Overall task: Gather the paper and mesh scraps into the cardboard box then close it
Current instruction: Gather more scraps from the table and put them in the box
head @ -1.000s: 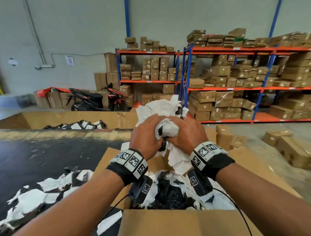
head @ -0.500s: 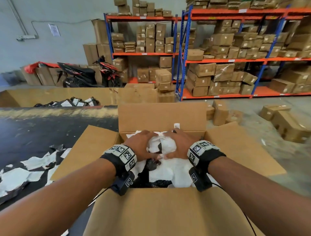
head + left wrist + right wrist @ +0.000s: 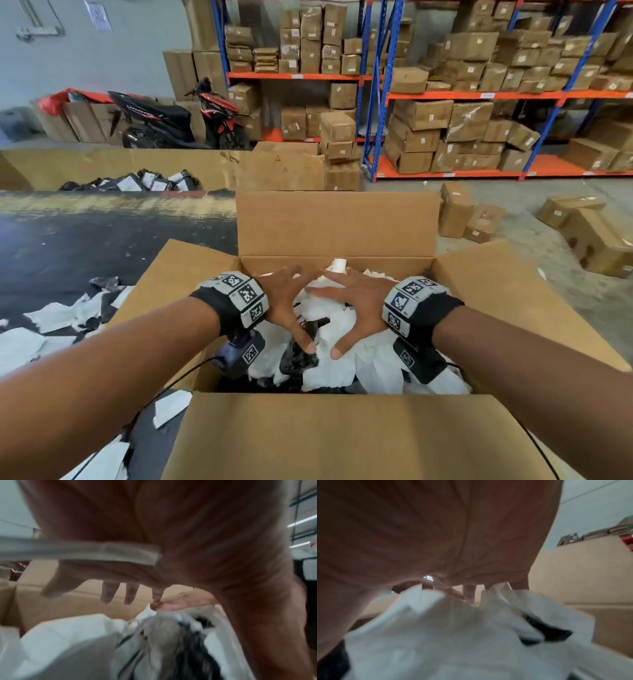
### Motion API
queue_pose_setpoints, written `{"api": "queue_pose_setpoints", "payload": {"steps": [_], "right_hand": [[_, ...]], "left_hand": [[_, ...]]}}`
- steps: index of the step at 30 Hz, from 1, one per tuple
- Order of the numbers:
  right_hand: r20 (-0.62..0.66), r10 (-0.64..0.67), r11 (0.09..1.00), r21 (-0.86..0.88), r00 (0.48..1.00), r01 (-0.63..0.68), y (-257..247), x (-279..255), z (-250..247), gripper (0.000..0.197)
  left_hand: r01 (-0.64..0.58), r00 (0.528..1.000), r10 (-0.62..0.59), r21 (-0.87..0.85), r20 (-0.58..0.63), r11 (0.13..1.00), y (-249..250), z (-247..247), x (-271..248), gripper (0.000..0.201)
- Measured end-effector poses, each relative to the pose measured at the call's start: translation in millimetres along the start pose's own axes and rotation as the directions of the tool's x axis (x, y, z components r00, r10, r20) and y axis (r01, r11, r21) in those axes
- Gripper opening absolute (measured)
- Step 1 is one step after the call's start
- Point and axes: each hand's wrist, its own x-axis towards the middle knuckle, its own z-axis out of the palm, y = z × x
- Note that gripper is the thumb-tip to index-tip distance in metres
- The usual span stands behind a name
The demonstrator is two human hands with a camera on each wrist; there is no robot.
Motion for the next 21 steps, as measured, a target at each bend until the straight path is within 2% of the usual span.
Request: {"api": "queue_pose_setpoints", "payload": {"steps": [2, 6, 9, 12, 15, 17, 19, 21], "right_hand": [[0.108, 0.050, 0.998, -0.051, 0.993, -0.044, 9, 20, 21, 0.108], [0.224, 0.280, 0.958, -0.006, 0.933, -0.286, 60, 45, 76, 0.100], [0.234, 0.367, 0.929, -0.042, 0.901, -0.367, 82, 49, 109, 0.099], [0.238, 0.366, 0.930, -0.078, 0.900, -0.358, 84, 52, 124, 0.094], [0.285, 0.278, 0.960, -0.036, 0.917, -0.279, 74, 50, 96, 0.103], [0.267, 0.200, 0.980, -0.057, 0.943, -0.192, 65, 42, 65, 0.116], [0.232, 0.182, 0.983, -0.038, 0.956, -0.178, 56, 27, 33, 0.126], [0.177, 0.197, 0.980, -0.015, 0.964, -0.198, 56, 13, 10, 0.128]], "left_hand": [[0.015, 0.995, -0.017, 0.014, 0.095, 1.000, 1, 18, 16, 0.144], [0.060, 0.975, -0.051, -0.036, 0.216, 0.998, -15, 49, 49, 0.140], [0.025, 0.972, -0.025, 0.001, 0.235, 1.000, -27, 74, 64, 0.144], [0.062, 0.976, -0.073, 0.062, 0.203, 0.996, -31, 104, 76, 0.152], [0.074, 0.973, -0.091, 0.088, 0.213, 0.993, -32, 107, 84, 0.161], [0.036, 0.970, -0.040, 0.024, 0.238, 0.999, -33, 85, 83, 0.155], [-0.004, 0.974, 0.014, -0.045, 0.228, 0.999, -35, 55, 77, 0.147], [-0.003, 0.986, 0.009, -0.035, 0.164, 0.999, -35, 33, 75, 0.146]]}}
